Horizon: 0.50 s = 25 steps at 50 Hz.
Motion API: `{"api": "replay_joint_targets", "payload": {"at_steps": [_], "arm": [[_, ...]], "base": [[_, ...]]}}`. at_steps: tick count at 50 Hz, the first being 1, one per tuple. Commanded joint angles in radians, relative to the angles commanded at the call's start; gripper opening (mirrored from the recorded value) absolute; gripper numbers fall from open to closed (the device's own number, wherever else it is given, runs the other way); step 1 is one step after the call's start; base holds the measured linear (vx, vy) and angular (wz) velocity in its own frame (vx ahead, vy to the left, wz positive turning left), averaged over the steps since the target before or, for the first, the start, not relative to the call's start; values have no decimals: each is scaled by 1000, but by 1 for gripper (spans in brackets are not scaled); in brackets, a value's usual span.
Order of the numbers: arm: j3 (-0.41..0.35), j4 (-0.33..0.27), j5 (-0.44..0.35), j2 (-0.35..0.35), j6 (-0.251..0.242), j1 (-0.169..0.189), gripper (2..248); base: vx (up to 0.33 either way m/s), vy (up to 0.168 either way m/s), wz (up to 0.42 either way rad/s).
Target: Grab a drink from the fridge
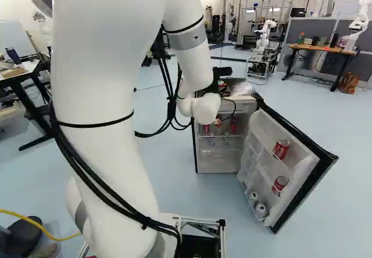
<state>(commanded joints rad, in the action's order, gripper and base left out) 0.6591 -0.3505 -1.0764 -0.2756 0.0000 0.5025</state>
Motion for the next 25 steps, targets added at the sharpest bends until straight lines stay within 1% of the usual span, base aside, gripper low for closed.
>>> {"api": "replay_joint_targets", "payload": {"at_steps": [25], "arm": [[36, 0, 0, -28, 0, -19, 95]], "base": [[0, 0, 0]]}}
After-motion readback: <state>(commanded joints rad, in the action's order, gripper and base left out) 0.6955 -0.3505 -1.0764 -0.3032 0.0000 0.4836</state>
